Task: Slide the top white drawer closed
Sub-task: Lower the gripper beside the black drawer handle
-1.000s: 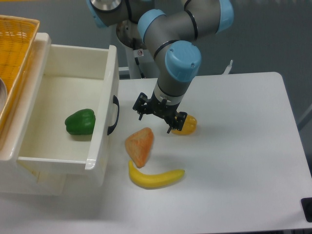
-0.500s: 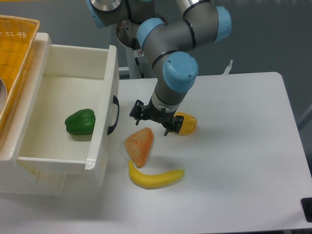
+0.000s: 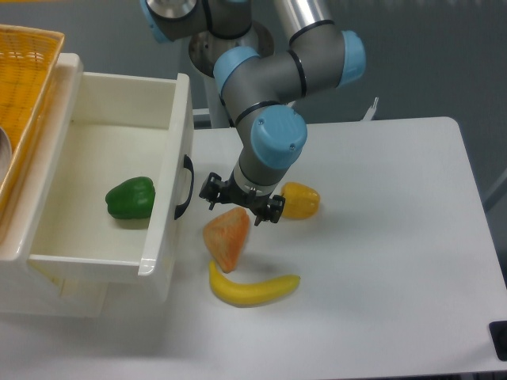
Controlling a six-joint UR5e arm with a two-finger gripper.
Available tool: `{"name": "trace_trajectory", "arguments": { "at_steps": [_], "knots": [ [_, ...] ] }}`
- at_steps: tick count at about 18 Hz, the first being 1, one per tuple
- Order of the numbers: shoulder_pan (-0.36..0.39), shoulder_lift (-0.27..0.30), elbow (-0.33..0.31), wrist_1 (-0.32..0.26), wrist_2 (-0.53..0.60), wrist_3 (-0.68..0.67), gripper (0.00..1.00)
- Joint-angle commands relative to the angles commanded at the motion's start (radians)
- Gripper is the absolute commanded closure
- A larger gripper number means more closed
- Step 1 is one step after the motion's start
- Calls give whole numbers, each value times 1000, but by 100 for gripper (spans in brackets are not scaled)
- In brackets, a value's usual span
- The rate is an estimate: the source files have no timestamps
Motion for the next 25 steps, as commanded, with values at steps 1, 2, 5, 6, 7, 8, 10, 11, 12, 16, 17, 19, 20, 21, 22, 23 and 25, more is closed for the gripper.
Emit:
{"name": "trace_trajectory", "arguments": {
  "at_steps": [1, 2, 5, 6, 7, 8, 10, 11, 12, 16, 17, 19, 20, 21, 22, 23, 25],
  "knots": [
    [-5, -8, 2, 2, 0, 0, 0],
    [-9, -12, 2, 3, 0, 0, 0],
    [-11, -17, 2, 3, 0, 3, 0],
    [-11, -18, 3, 5, 0, 3, 0],
    [-11, -24, 3, 3, 0, 3, 0],
    [-11, -26, 3, 5, 0, 3, 0],
    [-20, -34, 3, 5, 2, 3, 0],
    [-20, -34, 3, 5, 2, 3, 0],
    [-21, -35, 3, 5, 2, 3, 0],
    [-32, -38, 3, 3, 2, 2, 0],
    [-32, -38, 3, 3, 2, 2, 0],
    [-34, -38, 3, 3, 2, 2, 0],
    [-34, -38, 3, 2, 2, 0, 0],
    [-35, -38, 3, 2, 2, 0, 0],
    [-40, -38, 3, 2, 2, 0, 0],
    [-41, -37, 3, 2, 2, -2, 0],
    [-43, -35, 3, 0, 2, -2, 0]
  ]
}}
